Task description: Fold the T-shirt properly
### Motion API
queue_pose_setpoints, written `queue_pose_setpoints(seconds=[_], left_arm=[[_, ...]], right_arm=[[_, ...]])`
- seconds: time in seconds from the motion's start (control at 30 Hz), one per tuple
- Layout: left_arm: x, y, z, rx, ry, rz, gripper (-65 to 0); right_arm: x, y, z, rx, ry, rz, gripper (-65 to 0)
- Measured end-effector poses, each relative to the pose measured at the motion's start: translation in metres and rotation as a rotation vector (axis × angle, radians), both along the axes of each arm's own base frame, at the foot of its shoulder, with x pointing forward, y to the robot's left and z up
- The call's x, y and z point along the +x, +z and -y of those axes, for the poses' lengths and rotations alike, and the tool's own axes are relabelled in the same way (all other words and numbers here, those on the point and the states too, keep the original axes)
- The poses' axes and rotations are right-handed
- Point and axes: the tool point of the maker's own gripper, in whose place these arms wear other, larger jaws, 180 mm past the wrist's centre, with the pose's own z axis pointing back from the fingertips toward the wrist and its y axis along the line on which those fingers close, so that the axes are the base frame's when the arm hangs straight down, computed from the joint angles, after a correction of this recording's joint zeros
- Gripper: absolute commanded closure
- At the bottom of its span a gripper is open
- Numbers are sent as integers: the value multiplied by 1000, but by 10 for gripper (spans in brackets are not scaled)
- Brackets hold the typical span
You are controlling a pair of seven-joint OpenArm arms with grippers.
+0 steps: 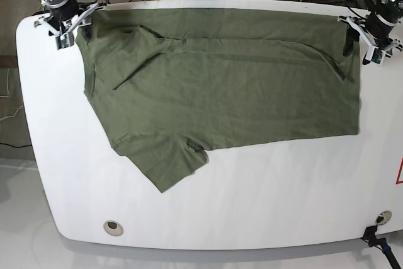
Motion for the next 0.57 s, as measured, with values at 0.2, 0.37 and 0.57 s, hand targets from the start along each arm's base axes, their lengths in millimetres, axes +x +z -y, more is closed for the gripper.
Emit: queue_pose_setpoints(seconds=[0.2,0.37,0.57], left_arm=[[13,13,21,-27,3,69,-329],[28,23,29,-56,10,132,-329],[39,25,39,-91,24,167,-329]], right_arm=[[26,15,8,-29,19,60,-262],[65,26,-18,6,105,142,-259],[94,31,-63,74,214,193,-256]])
